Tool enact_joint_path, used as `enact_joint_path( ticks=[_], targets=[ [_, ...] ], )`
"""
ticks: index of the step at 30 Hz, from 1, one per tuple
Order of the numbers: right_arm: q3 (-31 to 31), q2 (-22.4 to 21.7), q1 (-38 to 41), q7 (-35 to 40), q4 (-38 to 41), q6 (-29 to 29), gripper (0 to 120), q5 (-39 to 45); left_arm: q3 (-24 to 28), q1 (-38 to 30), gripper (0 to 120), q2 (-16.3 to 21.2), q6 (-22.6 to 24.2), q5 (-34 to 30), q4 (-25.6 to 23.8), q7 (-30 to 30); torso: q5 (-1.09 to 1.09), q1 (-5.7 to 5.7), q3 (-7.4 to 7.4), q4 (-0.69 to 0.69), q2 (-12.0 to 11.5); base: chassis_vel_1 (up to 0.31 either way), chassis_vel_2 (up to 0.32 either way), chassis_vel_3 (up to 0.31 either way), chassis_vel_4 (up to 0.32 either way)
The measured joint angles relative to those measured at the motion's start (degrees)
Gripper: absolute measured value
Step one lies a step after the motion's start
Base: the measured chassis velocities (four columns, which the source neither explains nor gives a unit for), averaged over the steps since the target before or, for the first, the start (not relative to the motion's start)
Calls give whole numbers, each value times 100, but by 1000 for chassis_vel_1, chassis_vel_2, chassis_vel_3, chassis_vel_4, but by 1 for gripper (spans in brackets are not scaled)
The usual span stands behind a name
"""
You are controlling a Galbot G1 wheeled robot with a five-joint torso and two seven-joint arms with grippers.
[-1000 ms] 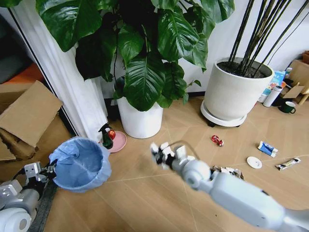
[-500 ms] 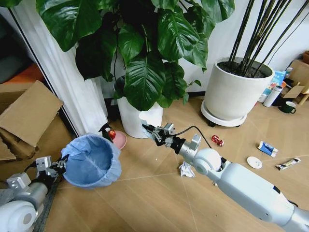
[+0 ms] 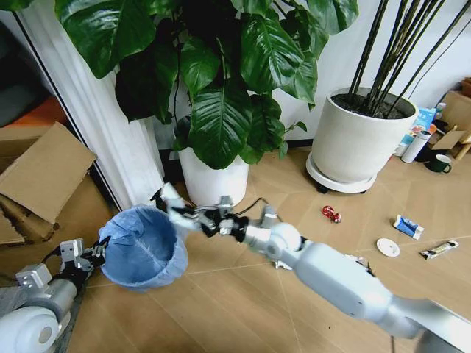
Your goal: Pick up the trash bin and place the garbage on the floor into it.
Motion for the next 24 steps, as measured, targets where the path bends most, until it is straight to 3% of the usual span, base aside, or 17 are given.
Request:
enact_joint_path(
  ticks=[8,18,24],
  targets=[
    [-484,573,467,-156,-466,-81,0,214,18,-12,0,-13,61,-6,-88,-48,-1,0,0,1,0,0,0,0,0],
    [-1155,694,1203,29,-1098,-300,0,-36,100,-52,0,-115,125,8,-181,-121,0,0,0,0,-1,0,0,0,0],
    [-1709,530,1804,152,-1280,-597,21,51,57,-79,0,-73,163,-34,-233,-172,0,0,0,0,0,0,0,0,0]
  ],
)
